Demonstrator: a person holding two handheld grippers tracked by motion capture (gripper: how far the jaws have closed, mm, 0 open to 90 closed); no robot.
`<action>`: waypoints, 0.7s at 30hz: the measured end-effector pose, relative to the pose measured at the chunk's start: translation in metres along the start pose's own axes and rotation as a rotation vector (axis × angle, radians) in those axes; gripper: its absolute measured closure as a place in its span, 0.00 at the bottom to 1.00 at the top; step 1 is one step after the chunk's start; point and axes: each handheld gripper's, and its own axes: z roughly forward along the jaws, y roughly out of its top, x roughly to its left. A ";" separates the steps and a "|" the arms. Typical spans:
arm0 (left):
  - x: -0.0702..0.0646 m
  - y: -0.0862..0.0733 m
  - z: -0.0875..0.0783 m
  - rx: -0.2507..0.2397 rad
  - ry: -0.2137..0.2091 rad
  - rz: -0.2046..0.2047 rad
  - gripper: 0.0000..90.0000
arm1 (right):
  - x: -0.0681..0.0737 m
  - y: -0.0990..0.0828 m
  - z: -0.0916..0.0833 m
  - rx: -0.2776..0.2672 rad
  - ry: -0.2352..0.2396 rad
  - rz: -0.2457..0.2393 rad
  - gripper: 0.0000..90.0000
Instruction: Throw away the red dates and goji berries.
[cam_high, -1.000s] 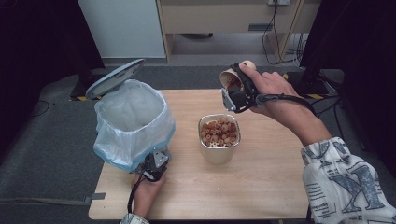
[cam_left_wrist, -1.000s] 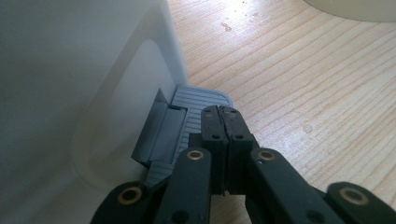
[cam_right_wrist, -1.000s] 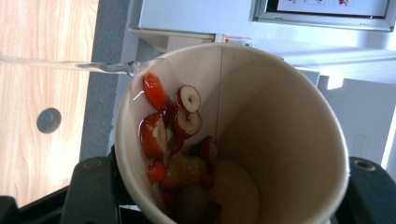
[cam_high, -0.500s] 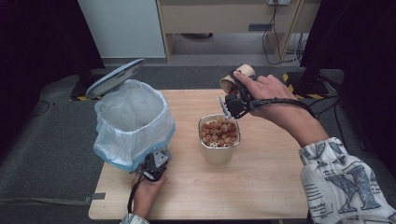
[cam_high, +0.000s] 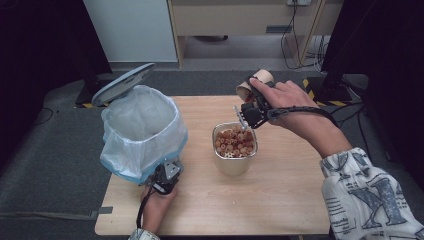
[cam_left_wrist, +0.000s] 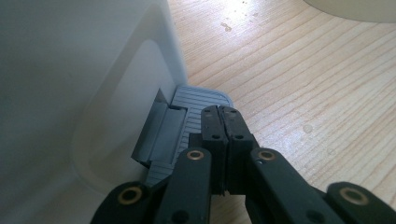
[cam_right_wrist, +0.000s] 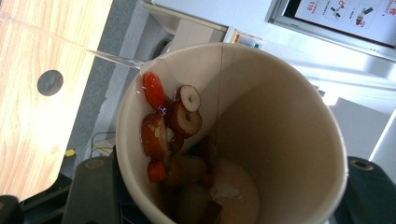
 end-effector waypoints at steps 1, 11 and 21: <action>0.000 0.000 0.000 0.000 0.000 0.001 0.98 | -0.001 -0.001 -0.001 0.003 0.000 0.000 0.40; 0.000 0.000 0.000 0.002 -0.001 -0.001 0.98 | 0.027 0.014 0.010 0.008 0.071 -0.137 0.40; 0.000 0.000 0.000 0.001 0.003 0.003 0.98 | 0.029 0.023 0.014 0.017 0.074 -0.208 0.40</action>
